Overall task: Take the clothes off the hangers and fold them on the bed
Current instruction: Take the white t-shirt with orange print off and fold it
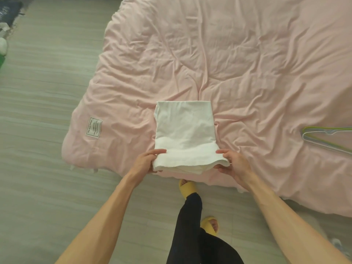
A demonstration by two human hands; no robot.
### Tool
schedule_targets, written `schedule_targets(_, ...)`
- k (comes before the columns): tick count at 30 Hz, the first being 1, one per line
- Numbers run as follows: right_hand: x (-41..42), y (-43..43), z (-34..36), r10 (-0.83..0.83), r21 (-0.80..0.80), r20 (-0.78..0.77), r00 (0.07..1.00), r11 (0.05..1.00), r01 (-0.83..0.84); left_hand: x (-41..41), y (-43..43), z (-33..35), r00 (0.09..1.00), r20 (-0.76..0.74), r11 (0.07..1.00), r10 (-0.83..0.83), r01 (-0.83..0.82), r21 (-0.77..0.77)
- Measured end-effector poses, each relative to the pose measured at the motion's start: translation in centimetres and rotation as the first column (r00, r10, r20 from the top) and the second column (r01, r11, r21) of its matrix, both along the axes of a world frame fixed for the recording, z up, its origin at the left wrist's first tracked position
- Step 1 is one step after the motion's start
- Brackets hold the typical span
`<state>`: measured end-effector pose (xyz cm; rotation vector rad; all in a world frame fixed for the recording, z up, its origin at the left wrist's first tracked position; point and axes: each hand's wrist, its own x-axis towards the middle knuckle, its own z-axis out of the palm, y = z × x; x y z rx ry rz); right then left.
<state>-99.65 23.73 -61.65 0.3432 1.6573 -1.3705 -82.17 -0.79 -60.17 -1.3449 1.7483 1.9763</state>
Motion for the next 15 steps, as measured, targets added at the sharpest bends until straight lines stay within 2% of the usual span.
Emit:
schedule_targets(3,-2.2,-0.1,0.3,0.124,-0.101,0.043,0.991,0.988,-0.119,-1.2,-2.2,0.4,0.995,-0.015,0.988,-0.099,0.1,0.117)
schedule_targets(5,-3.7,-0.8,0.4,0.248,-0.083,-0.02,0.969,0.965,-0.249,-2.2,-3.7,0.4,0.978,-0.046,0.965,-0.204,0.209,0.159)
schedule_targets(6,-4.4,-1.3,0.4,0.295,-0.038,-0.081,0.952,0.954,-0.299,-2.7,-4.3,0.4,0.97,-0.041,0.96,-0.24,0.244,0.135)
schedule_targets(8,-5.6,-2.3,0.2,0.339,0.08,-0.22,0.914,0.941,-0.33,-3.9,-5.2,0.2,0.961,0.026,0.961,-0.277,0.277,-0.013)
schedule_targets(11,-7.6,-4.9,-1.2,0.382,0.284,-0.423,0.822,0.917,-0.28,-6.3,-6.5,-1.3,0.981,0.083,0.959,-0.176,0.19,-0.212)
schedule_targets(13,-8.4,-7.0,-2.4,0.341,0.312,-0.51,0.79,0.929,-0.2,-8.3,-7.0,-2.4,0.997,0.046,0.969,-0.055,0.064,-0.237)
schedule_targets(15,-8.9,-9.2,-3.5,0.259,0.31,-0.514,0.818,0.945,-0.105,-10.3,-7.3,-3.5,0.998,0.02,0.956,0.06,-0.052,-0.289)
